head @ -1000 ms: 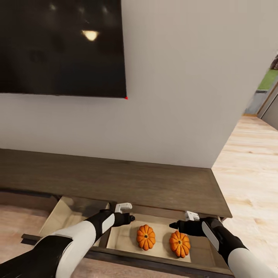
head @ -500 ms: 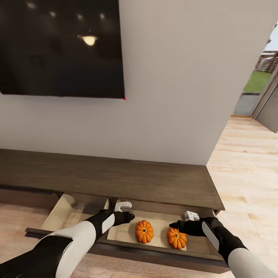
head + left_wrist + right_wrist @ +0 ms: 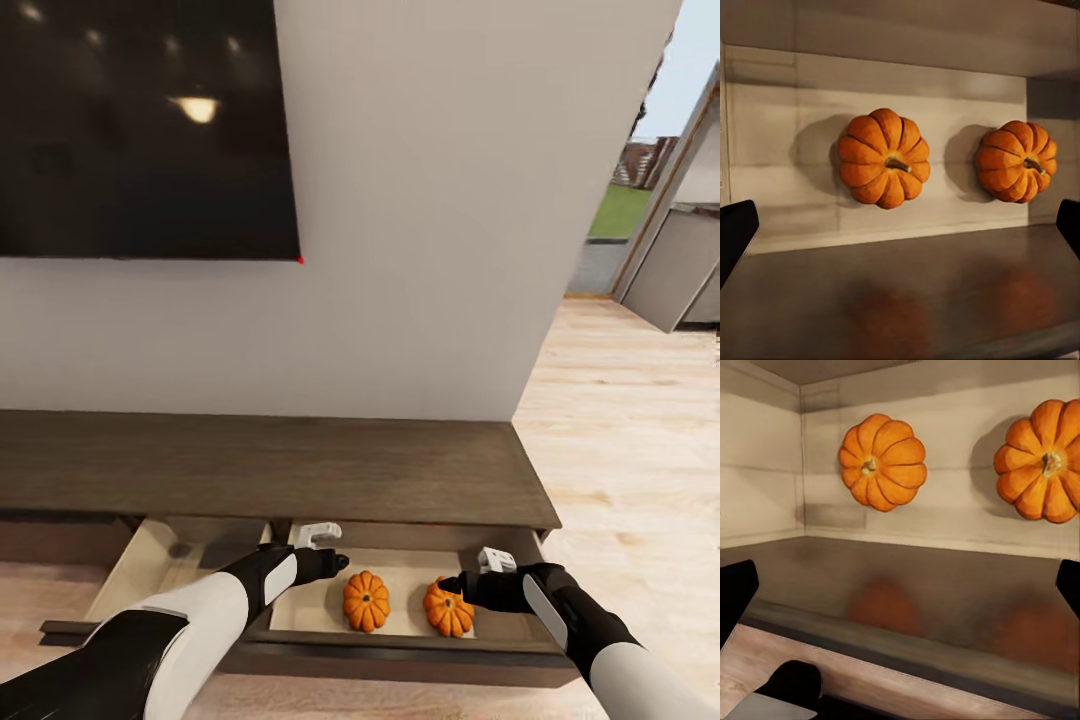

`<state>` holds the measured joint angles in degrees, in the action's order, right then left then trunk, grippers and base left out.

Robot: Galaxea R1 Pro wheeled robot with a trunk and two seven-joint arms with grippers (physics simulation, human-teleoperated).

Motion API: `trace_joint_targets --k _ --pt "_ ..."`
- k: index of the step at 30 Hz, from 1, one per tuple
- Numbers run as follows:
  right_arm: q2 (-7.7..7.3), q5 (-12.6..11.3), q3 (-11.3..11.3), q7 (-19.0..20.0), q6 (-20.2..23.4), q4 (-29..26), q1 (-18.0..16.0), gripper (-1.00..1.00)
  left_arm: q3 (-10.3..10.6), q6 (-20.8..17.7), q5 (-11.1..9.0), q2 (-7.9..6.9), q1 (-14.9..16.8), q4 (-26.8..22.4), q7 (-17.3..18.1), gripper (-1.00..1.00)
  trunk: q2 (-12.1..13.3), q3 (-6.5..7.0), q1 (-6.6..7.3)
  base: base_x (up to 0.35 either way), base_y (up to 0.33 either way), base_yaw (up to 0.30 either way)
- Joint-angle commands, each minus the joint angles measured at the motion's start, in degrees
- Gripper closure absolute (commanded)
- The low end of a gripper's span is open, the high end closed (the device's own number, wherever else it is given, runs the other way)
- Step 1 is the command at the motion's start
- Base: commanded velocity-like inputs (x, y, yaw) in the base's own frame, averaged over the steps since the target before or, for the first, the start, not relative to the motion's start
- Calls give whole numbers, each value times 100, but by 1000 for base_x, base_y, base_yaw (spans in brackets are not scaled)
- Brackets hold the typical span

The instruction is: Place each of the two pumpkins and all three candles from the living room inside a cabinet in the living room (use any cabinet), then make sure every cabinet is closed, and position the cauldron so it is next to a table in the living room.

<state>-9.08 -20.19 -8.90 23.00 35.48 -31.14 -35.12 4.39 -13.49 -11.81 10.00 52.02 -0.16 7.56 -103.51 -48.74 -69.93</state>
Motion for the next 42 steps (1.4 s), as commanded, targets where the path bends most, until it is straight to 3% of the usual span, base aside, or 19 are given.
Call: trace_joint_targets --k 1,15,28,39,42 --pt "-6 -11 -24 3 20 -7 -3 -100 46 -22 -58 0 2 -2 9 -100 -2 3 1 0 263 -222" --pt "-6 -11 -20 3 20 -6 -3 -100 45 -13 -58 0 3 -2 13 -100 -2 72 1 -4 53 -81" --pt "-6 -1 -29 3 20 -3 -3 -100 45 -11 -58 0 2 -4 9 -100 -2 187 1 -242 -11 -1" --pt "-3 7 -33 2 14 19 0 -100 45 -5 -58 0 2 -16 17 -100 -2 289 1 -53 -8 0" --pt "2 7 -30 3 12 20 11 -100 49 177 -54 0 2 -16 18 -100 -2 316 1 -2 0 0"
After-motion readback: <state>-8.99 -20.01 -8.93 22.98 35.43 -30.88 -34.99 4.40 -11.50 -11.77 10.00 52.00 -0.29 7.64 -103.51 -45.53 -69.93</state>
